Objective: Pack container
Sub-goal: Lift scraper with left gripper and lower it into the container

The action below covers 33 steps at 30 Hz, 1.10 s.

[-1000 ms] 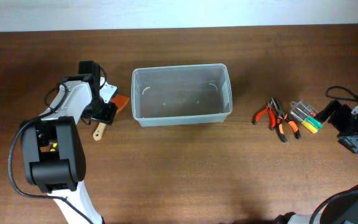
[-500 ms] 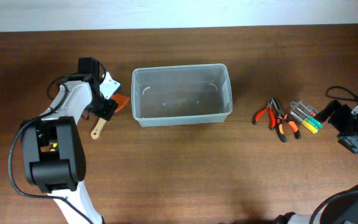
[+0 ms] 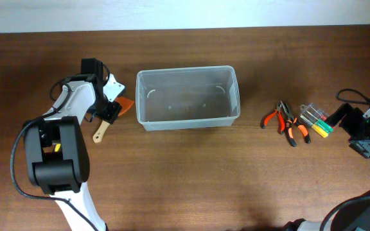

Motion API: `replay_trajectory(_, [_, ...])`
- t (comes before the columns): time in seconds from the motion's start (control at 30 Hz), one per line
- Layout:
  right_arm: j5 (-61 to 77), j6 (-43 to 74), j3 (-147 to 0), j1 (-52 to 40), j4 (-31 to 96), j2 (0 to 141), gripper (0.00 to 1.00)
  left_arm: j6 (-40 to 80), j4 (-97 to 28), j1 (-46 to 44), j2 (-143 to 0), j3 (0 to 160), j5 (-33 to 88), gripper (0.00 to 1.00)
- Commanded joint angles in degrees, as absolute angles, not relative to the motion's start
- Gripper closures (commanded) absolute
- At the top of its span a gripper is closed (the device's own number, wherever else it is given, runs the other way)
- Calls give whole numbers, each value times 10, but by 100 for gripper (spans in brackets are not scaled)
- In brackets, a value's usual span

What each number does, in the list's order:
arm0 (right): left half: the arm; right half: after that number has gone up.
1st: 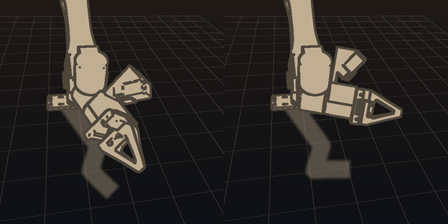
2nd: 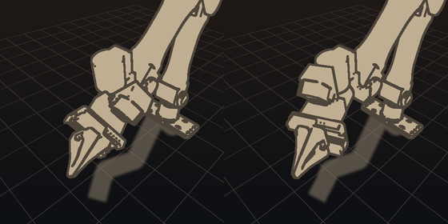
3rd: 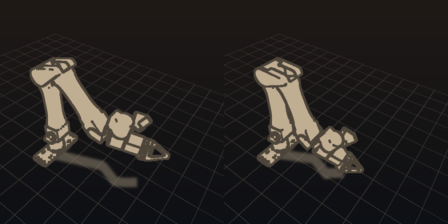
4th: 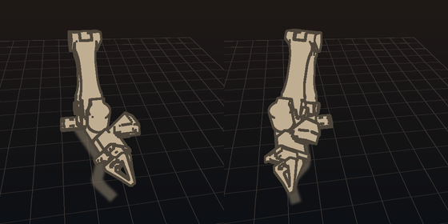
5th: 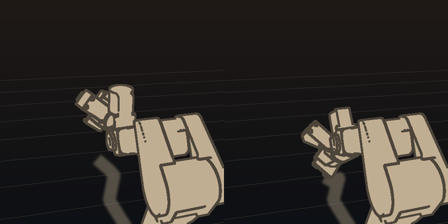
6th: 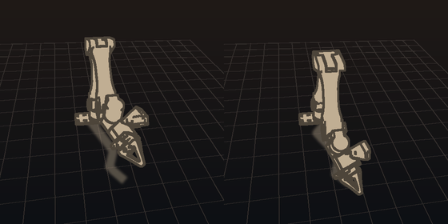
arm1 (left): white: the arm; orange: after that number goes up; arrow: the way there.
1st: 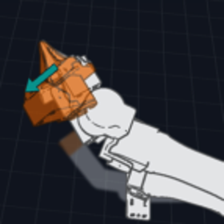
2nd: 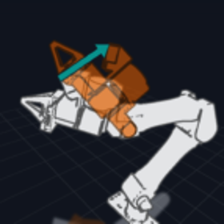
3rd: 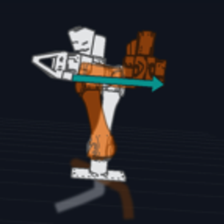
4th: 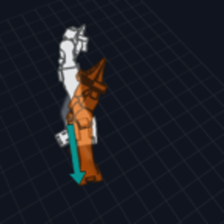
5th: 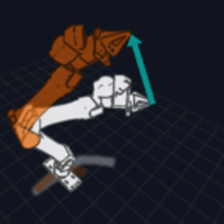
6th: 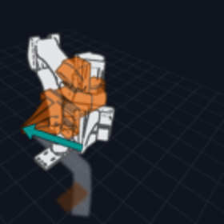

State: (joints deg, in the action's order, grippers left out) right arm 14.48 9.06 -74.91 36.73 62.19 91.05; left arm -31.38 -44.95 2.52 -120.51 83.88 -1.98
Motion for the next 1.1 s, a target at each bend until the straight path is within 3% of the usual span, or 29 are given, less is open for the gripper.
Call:
replay_trajectory(0.0, [146, 95, -758, 368, 622, 912, 1, -308, -446, 21, -1249, 826, -23, 49])
replay_trajectory(0.33, [146, 95, -758, 368, 622, 912, 1, -287, -468, -2, -1249, 832, -8, 61])
replay_trajectory(0.57, [146, 95, -758, 368, 622, 912, 1, -287, -544, -1, -1249, 895, 22, 98])
replay_trajectory(1.07, [146, 95, -758, 368, 622, 912, 1, -283, -777, -38, -1222, 1385, 3, 98])
